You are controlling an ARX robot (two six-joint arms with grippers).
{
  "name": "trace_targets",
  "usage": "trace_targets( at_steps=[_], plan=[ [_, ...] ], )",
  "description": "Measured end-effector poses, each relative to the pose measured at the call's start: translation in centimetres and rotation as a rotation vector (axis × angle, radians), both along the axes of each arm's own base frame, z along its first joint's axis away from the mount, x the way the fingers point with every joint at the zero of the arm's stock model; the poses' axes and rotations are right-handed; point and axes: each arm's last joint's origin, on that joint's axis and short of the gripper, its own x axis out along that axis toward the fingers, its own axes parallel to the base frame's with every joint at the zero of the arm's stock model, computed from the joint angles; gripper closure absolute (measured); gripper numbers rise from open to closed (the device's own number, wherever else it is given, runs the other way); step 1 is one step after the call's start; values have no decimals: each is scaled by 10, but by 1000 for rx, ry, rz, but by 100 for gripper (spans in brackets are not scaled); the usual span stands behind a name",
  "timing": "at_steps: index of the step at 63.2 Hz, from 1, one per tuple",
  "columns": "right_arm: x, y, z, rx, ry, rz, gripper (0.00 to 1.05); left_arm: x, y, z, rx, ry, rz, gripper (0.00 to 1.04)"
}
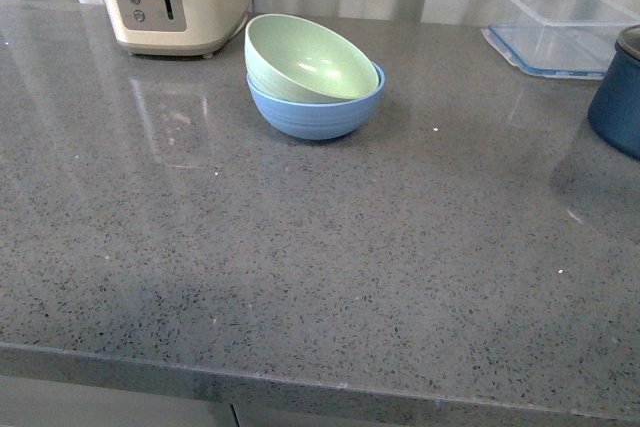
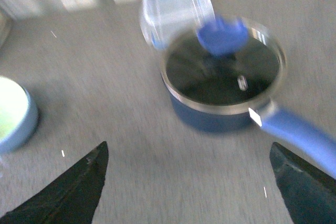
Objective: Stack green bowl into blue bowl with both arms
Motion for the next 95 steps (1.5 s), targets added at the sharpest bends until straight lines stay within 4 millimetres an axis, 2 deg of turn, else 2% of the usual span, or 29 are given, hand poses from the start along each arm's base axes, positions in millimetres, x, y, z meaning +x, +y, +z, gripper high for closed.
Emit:
trace_targets(
  at_steps=[5,10,22,30,36,54,95],
  plan=[
    [-10,5,-15,-84,-216,29,32,0,0,0,0,0,1,7],
    [-23,10,-27,-128,-338,33,47,0,0,0,0,0,0,7],
    [-45,18,-60,-145,-345,40,80,0,0,0,0,0,0,7],
    [-56,23,-74,-150,-344,29,103,0,0,0,0,0,0,7],
    [-67,33,-87,-151,-348,47,104,0,0,0,0,0,0,7],
    [-85,33,-104,-152,-348,42,104,0,0,0,0,0,0,7],
    [-109,33,-125,-152,-362,41,104,0,0,0,0,0,0,7]
  ],
)
